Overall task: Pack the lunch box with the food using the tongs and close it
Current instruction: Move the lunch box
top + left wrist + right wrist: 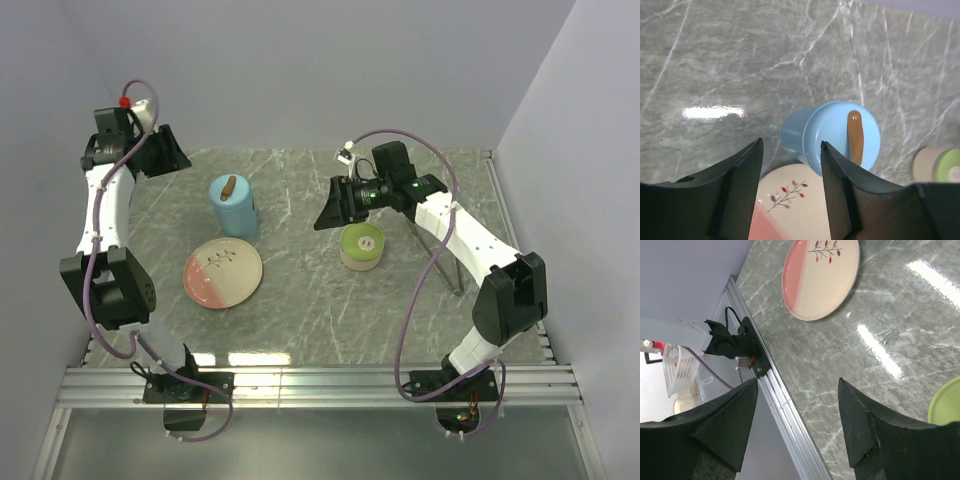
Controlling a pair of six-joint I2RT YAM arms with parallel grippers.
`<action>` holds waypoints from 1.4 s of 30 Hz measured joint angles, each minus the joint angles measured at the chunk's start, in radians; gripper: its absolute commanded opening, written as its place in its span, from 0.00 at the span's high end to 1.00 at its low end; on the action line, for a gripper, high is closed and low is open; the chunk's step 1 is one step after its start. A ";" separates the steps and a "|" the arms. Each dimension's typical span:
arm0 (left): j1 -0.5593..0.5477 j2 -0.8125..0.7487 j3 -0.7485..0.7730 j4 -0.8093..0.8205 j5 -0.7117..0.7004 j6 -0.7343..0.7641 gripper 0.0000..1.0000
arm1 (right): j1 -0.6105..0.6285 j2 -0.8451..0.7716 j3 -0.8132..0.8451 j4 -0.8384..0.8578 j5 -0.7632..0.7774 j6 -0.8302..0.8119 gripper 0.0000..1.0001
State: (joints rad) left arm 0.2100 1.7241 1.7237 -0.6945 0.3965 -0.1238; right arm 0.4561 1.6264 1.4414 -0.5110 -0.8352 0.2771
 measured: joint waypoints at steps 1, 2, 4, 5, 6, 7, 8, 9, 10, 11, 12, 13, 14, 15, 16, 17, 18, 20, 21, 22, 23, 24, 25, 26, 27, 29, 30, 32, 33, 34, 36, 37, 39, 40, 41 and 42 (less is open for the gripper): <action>0.017 0.000 -0.002 0.008 0.013 -0.023 0.45 | -0.002 0.000 0.000 -0.002 -0.001 -0.002 0.27; 0.035 0.002 -0.010 0.017 0.041 -0.054 0.45 | -0.004 0.000 0.000 -0.005 -0.003 -0.003 0.27; 0.064 0.001 -0.061 0.059 0.089 -0.132 0.44 | -0.007 0.000 0.000 -0.008 -0.005 -0.005 0.28; 0.073 0.000 -0.093 0.082 0.104 -0.167 0.44 | -0.008 0.000 0.000 -0.008 -0.006 -0.006 0.27; 0.080 -0.001 -0.147 0.122 0.109 -0.215 0.44 | -0.009 0.000 0.000 -0.007 -0.008 -0.006 0.27; 0.085 -0.001 -0.189 0.139 0.112 -0.251 0.44 | -0.010 0.000 0.000 -0.008 -0.010 -0.006 0.27; 0.089 -0.001 -0.245 0.167 0.111 -0.310 0.43 | -0.011 0.000 0.000 -0.008 -0.013 -0.007 0.28; 0.092 -0.001 -0.299 0.196 0.111 -0.369 0.43 | -0.012 0.000 0.000 -0.008 -0.016 -0.007 0.28; 0.096 -0.002 -0.349 0.226 0.115 -0.420 0.43 | -0.013 0.000 0.000 -0.008 -0.019 -0.007 0.27; 0.100 -0.002 -0.396 0.267 0.122 -0.468 0.43 | -0.015 0.000 0.000 -0.010 -0.023 -0.008 0.27; 0.105 -0.003 -0.453 0.324 0.133 -0.527 0.42 | -0.017 0.000 0.000 -0.010 -0.023 -0.010 0.27; 0.109 -0.008 -0.510 0.382 0.141 -0.580 0.42 | -0.018 0.000 0.000 -0.010 -0.023 -0.010 0.27; 0.114 -0.014 -0.556 0.434 0.146 -0.620 0.42 | -0.021 0.001 0.000 -0.013 -0.024 -0.011 0.27; 0.117 -0.020 -0.605 0.486 0.150 -0.666 0.42 | -0.023 0.001 0.000 -0.015 -0.024 -0.014 0.27; 0.121 -0.023 -0.640 0.537 0.150 -0.709 0.42 | -0.025 0.001 0.000 -0.018 -0.024 -0.014 0.27; 0.123 -0.024 -0.663 0.581 0.150 -0.739 0.42 | -0.027 0.001 0.000 -0.019 -0.024 -0.015 0.27; 0.125 -0.024 -0.682 0.629 0.151 -0.768 0.43 | -0.028 0.001 0.000 -0.020 -0.026 -0.016 0.27; 0.128 -0.021 -0.706 0.737 0.166 -0.827 0.44 | -0.031 0.001 -0.001 -0.023 -0.027 -0.019 0.27; 0.129 -0.012 -0.710 0.785 0.176 -0.850 0.44 | -0.032 0.001 -0.002 -0.023 -0.027 -0.021 0.27; 0.129 0.005 -0.710 0.856 0.192 -0.881 0.44 | -0.033 0.001 -0.002 -0.026 -0.028 -0.023 0.27; 0.129 0.021 -0.710 0.901 0.205 -0.898 0.44 | -0.035 0.001 -0.002 -0.029 -0.029 -0.026 0.28; 0.129 0.045 -0.710 0.951 0.219 -0.923 0.44 | -0.036 0.001 -0.002 -0.032 -0.030 -0.030 0.27; 0.129 0.064 -0.710 0.989 0.230 -0.942 0.43 | -0.038 0.001 -0.002 -0.035 -0.030 -0.033 0.27; 0.128 0.088 -0.712 1.026 0.238 -0.961 0.43 | -0.040 0.001 -0.002 -0.039 -0.030 -0.037 0.27; 0.126 0.108 -0.723 1.062 0.241 -0.977 0.42 | -0.043 0.001 -0.002 -0.043 -0.030 -0.040 0.27; 0.120 0.127 -0.750 1.105 0.245 -1.001 0.42 | -0.051 0.001 -0.002 -0.054 -0.029 -0.048 0.28; 0.114 0.136 -0.763 1.126 0.246 -1.014 0.42 | -0.055 0.001 -0.002 -0.060 -0.029 -0.052 0.28; 0.096 0.150 -0.772 1.160 0.249 -1.031 0.42 | -0.068 0.001 -0.008 -0.066 -0.029 -0.063 0.28; 0.084 0.155 -0.772 1.180 0.252 -1.041 0.41 | -0.073 0.001 -0.014 -0.069 -0.028 -0.066 0.28; 0.069 0.159 -0.772 1.200 0.254 -1.046 0.41 | -0.078 0.001 -0.021 -0.070 -0.027 -0.068 0.28; 0.039 0.163 -0.772 1.235 0.254 -1.052 0.41 | -0.087 0.001 -0.036 -0.082 -0.024 -0.077 0.28; 0.021 0.164 -0.772 1.251 0.253 -1.054 0.40 | -0.091 0.001 -0.044 -0.089 -0.022 -0.083 0.28; -0.019 0.171 -0.772 1.270 0.254 -1.065 0.40 | -0.100 0.001 -0.056 -0.104 -0.022 -0.093 0.28; -0.038 0.174 -0.772 1.276 0.253 -1.070 0.40 | -0.102 0.001 -0.057 -0.106 -0.021 -0.094 0.28; -0.059 0.174 -0.772 1.276 0.253 -1.071 0.40 | -0.110 0.001 -0.062 -0.114 -0.021 -0.098 0.28; -0.086 0.174 -0.776 1.281 0.250 -1.077 0.40 | -0.117 0.001 -0.064 -0.119 -0.022 -0.102 0.28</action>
State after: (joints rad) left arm 0.1238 1.8984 0.9474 0.5869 0.6468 -1.2011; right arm 0.3389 1.6272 1.3773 -0.6296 -0.8570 0.1753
